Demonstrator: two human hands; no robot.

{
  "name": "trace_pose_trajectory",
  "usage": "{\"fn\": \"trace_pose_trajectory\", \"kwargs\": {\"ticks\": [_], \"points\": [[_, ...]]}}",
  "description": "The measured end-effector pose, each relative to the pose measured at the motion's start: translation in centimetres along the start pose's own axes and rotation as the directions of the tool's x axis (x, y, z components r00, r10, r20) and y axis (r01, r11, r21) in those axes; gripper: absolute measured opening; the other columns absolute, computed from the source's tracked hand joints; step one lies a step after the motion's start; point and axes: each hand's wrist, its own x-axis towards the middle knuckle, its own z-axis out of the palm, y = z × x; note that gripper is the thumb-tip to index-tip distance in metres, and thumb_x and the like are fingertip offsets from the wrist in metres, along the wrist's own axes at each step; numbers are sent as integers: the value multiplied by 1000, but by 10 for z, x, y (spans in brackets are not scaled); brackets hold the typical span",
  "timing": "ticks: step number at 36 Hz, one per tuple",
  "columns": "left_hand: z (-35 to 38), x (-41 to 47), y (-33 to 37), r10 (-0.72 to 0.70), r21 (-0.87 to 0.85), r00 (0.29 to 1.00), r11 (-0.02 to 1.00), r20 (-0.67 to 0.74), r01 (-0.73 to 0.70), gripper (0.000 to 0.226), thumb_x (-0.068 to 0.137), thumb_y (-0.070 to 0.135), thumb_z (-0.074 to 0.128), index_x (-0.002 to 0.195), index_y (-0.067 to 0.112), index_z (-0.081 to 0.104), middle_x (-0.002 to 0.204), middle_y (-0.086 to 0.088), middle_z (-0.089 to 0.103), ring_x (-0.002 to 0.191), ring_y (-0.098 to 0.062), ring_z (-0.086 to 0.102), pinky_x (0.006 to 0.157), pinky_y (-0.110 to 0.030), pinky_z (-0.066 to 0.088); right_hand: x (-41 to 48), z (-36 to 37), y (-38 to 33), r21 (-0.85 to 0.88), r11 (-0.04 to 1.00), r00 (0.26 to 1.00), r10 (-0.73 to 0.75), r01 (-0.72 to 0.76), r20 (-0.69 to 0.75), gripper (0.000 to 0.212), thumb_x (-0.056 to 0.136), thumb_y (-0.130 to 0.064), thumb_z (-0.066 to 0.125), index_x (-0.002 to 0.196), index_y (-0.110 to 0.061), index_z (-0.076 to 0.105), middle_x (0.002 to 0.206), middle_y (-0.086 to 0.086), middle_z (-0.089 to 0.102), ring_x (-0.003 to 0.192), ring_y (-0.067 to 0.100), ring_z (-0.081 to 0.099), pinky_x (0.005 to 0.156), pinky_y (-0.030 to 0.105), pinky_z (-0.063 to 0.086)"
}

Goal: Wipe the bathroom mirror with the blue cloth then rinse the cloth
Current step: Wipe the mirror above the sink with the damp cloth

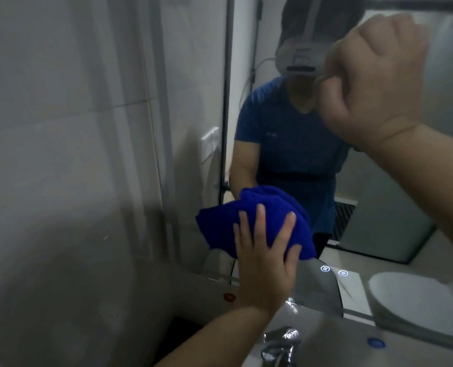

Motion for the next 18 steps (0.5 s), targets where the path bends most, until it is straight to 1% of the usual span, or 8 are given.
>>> {"fn": "trace_pose_trajectory", "kwargs": {"ticks": [2,5,7,9,10,13,16,18], "points": [[10,-17,-9,49,74,998,996,25,-51,79,97,59,62,166,51,26,181,1,-2,164,-42,9,129,-63,19,-2,1,0,3,1000,1000,7,-7,-5,14,82,-19,64,88,-9,57,93,18,57,93,38,55,81,46,35],[20,-50,-28,138,143,985,978,108,-153,84,92,61,64,165,53,25,180,0,9,157,-44,24,122,-64,32,-2,2,0,-4,1000,1000,3,-3,-15,14,81,-18,64,86,-8,55,91,17,55,91,36,53,79,46,36],[23,-66,-46,205,156,962,960,183,-234,79,90,62,61,163,55,32,178,2,16,154,-42,30,116,-65,46,-1,2,1,-3,1000,1000,-4,4,-18,15,81,-18,64,86,-10,53,90,17,54,90,36,53,79,47,36],[21,-69,-69,263,114,943,950,203,-289,70,89,60,63,156,55,43,177,10,18,155,-35,32,112,-62,52,-2,3,3,-4,1000,1000,-10,10,-10,15,83,-20,63,87,-10,52,91,18,54,90,38,54,80,49,38],[19,-67,-80,296,85,935,945,194,-317,67,91,59,65,155,55,45,178,12,16,158,-32,30,115,-61,50,-2,4,3,-10,1000,1000,-11,11,1,16,84,-21,62,87,-10,52,92,19,54,91,39,54,81,49,38],[6,-49,-106,362,-6,917,930,167,-367,63,99,57,67,157,51,44,179,15,14,168,-23,10,123,-58,36,-2,6,5,-17,1000,1000,-16,16,12,16,84,-22,62,89,-9,55,93,18,54,93,40,55,81,52,42],[-22,-10,-115,292,-96,953,954,76,-285,61,102,58,65,158,45,47,180,11,15,168,-24,9,125,-64,33,-2,5,3,-24,1000,1000,-9,9,-2,16,84,-22,62,89,-9,55,93,18,54,93,40,55,81,51,40],[-51,34,-108,219,-119,976,968,-14,-219,66,101,58,65,160,40,42,181,8,9,168,-27,7,130,-62,23,-3,5,3,-28,1000,1000,-10,10,-9,15,84,-22,62,90,-9,56,94,18,54,94,40,56,82,51,40]]}}
